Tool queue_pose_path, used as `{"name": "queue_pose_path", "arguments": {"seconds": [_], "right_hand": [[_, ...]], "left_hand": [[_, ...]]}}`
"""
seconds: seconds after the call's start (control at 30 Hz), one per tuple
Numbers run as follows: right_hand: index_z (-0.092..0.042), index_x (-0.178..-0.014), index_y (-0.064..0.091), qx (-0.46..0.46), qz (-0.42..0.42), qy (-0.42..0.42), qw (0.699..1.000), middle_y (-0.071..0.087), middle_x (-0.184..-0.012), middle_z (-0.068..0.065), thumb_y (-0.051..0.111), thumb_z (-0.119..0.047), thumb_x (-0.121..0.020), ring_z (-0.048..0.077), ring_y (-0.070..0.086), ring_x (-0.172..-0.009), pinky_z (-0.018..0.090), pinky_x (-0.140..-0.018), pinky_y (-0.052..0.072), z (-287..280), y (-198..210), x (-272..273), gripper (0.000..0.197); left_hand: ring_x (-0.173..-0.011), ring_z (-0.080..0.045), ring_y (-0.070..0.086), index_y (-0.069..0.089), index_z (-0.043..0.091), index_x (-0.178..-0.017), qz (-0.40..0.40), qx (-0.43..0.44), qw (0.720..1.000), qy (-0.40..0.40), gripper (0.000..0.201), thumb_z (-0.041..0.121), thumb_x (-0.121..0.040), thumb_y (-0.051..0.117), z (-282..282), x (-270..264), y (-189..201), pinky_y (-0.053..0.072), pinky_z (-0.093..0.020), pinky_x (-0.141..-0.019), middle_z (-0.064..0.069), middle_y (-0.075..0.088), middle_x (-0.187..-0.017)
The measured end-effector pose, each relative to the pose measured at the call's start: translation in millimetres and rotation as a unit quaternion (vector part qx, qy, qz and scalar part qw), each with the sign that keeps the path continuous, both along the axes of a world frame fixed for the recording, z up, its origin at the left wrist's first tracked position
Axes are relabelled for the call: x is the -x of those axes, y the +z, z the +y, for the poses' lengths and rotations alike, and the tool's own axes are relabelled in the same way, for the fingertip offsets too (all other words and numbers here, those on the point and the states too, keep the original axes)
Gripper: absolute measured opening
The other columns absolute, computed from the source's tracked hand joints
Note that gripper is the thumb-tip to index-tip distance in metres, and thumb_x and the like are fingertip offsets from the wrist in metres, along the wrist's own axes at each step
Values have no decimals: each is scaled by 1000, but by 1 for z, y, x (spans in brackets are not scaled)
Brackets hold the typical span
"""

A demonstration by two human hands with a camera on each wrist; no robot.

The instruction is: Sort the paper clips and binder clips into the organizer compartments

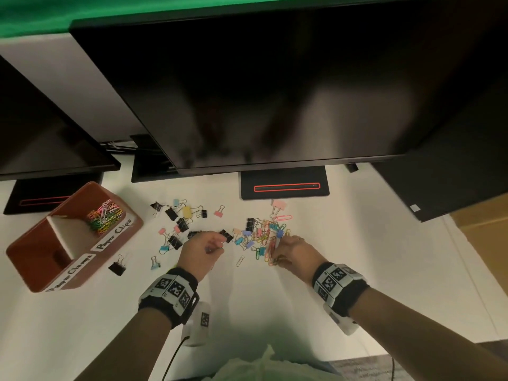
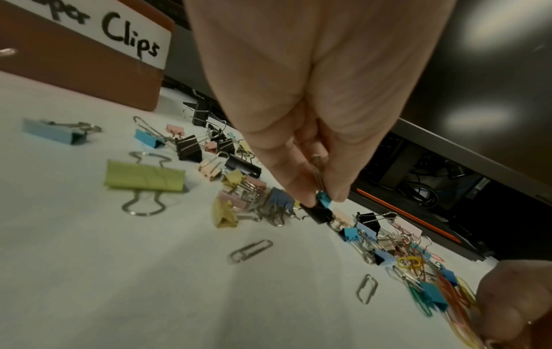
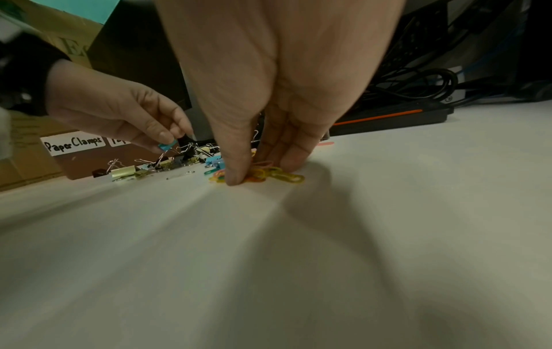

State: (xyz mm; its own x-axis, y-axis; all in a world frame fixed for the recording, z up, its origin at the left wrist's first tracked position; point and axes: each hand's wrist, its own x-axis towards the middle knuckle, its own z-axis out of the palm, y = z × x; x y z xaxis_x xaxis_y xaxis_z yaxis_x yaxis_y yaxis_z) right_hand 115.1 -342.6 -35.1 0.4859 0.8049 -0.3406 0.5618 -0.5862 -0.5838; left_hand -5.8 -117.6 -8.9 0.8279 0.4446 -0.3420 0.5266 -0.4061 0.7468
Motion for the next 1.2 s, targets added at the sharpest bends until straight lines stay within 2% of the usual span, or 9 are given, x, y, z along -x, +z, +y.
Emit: {"name": "queue_pose_path", "arguments": {"seconds": [0.17,0.27,0.33,0.4,0.53,0.67,0.93,1.1,1.2], "right_hand": [[-16,-105,67,16,12,-23,1000,65,-109,4,65,-12,-83,20,56,-102,25,-92,45,3,1,-2,23],[-18,-108,65,35,21,-39,998,66,-112,4,64,-12,-83,20,59,-101,24,-89,46,7,1,-4,26],[-17,-108,66,57,19,-34,998,67,-112,4,64,-13,-84,22,59,-102,26,-90,46,10,2,-5,25],[-16,-109,67,76,11,-29,997,66,-113,5,63,-15,-84,23,58,-104,28,-92,46,12,3,-5,25],[-11,-109,67,89,-3,-37,995,59,-119,9,64,-15,-84,26,56,-106,29,-92,44,13,2,-4,25],[-9,-105,67,97,-4,-27,995,62,-113,9,62,-15,-85,26,55,-104,30,-90,44,13,5,-4,22],[-13,-108,60,70,20,-79,994,67,-106,6,66,-11,-81,24,62,-96,32,-86,50,6,7,1,28],[-11,-96,65,76,4,-80,994,65,-104,7,64,-16,-84,25,59,-93,29,-82,47,-3,8,1,13],[-8,-96,68,69,-12,-69,995,62,-104,9,64,-14,-84,25,58,-94,27,-81,44,-5,8,0,14]], "left_hand": [[-82,-4,58,64,22,-91,-13,-6,1000,14,24,2,-79,67,2,3,4,43,-9,-71,4,59,-89],[-91,-8,61,64,20,-95,-22,8,1000,21,21,5,-79,68,9,4,4,50,-21,-81,2,62,-98],[-89,-11,61,65,18,-94,-23,-41,999,-2,16,9,-80,68,13,7,3,52,-27,-83,3,60,-98],[-81,-12,61,63,17,-85,-16,-97,995,-1,8,14,-80,69,17,12,4,54,-26,-76,2,60,-90],[-78,-10,57,57,16,-78,92,-131,986,-44,13,22,-80,69,10,28,4,49,-24,-75,1,62,-87],[-87,-17,55,57,10,-95,192,-173,962,-90,18,25,-86,60,-4,36,0,45,-26,-80,-5,57,-98],[-82,-12,52,59,8,-96,157,-194,966,-71,11,7,-90,50,-13,37,-11,41,-18,-73,-6,61,-99],[-84,-15,51,60,8,-91,125,-191,973,-43,9,14,-90,53,-11,46,-14,39,-20,-74,-1,54,-89],[-89,-16,49,60,8,-90,117,-199,972,-43,12,16,-92,52,-11,51,-17,39,-21,-76,0,49,-89]]}}
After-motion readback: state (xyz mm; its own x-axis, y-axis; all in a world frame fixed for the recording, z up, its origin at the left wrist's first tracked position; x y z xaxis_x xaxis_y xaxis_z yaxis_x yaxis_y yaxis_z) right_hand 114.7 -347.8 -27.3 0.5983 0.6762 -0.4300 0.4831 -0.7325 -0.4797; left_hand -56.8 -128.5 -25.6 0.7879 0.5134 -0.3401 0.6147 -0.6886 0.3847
